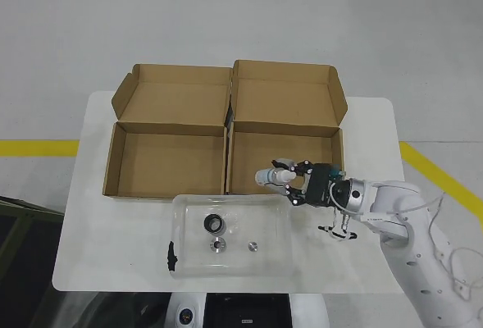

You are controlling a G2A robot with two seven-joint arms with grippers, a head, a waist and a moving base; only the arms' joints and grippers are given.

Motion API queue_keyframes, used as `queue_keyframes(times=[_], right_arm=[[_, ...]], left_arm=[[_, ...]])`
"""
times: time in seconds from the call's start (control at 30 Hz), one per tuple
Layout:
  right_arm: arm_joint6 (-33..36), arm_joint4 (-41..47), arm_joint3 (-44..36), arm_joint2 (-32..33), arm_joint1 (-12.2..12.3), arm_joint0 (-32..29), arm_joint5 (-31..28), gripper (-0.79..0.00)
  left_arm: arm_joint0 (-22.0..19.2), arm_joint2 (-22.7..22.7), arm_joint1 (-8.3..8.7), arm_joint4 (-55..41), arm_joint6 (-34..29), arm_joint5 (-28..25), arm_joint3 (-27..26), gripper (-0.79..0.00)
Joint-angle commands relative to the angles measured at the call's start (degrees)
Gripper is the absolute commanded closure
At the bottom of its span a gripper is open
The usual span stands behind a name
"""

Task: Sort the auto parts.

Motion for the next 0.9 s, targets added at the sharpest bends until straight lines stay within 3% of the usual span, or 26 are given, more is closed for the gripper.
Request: queue_keyframes(times=[0.0, 0.37, 0.87], right_arm=[[1.2, -0.4, 0.6, -1.2, -0.1, 1.1, 1.0, 0.000], [6.7, 0.7, 9.6, -9.8, -1.8, 12.9, 4.6, 0.000], [8.3, 5.5, 26.0, -19.4, -5.0, 25.4, 7.7, 0.000]], left_arm=[[0.0, 0.0, 0.00, 0.0, 0.0, 0.0, 0.0, -0.785], [0.0, 0.0, 0.00, 0.0, 0.0, 0.0, 0.0, -0.785], [0.0, 0.0, 0.00, 0.0, 0.0, 0.0, 0.0, -0.785]])
